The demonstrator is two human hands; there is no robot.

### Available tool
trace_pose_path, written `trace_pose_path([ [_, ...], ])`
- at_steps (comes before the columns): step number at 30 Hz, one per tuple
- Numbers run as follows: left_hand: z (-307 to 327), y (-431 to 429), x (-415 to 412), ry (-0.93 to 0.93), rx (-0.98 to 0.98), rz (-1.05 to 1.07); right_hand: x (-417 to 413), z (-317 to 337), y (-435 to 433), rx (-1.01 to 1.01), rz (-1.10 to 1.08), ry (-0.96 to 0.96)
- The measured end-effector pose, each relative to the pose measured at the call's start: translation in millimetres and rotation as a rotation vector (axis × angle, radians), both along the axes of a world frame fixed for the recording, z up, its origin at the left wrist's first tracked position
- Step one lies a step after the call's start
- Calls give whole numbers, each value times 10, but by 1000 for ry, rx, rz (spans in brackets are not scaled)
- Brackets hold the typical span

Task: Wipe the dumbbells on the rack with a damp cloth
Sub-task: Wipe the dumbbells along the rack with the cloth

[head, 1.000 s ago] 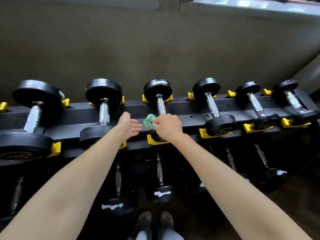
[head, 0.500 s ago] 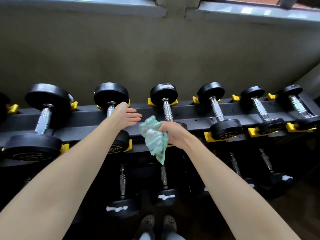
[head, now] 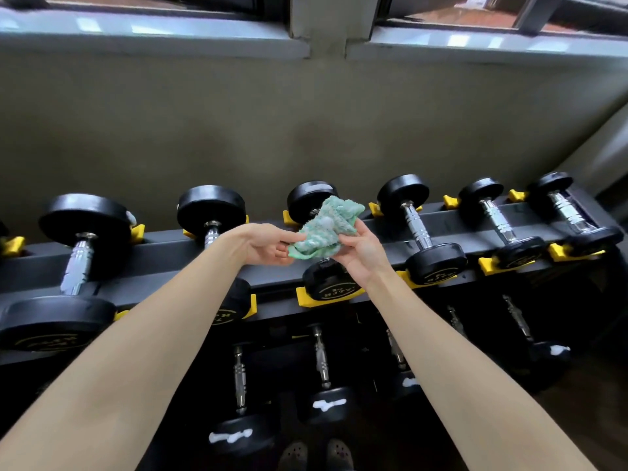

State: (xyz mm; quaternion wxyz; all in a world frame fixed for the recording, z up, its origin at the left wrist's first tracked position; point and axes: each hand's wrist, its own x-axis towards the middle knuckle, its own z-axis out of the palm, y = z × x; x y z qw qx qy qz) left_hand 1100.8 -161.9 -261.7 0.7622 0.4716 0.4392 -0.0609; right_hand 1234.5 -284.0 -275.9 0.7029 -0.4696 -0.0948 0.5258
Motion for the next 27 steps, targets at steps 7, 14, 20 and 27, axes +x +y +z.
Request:
trace_pose_path([
  [7,101,-37,215,-91,-40,282,83,-116,69,-265,-39,-680],
  [14,230,84,494,-261,-76,329,338,-133,129,-266,84,-816],
  [20,235,100,752,-39,306,-40,682,-91,199,-205,373,-605],
  [27,-26,140,833,171,316,145,1017,-331,17,-388,167,-427],
])
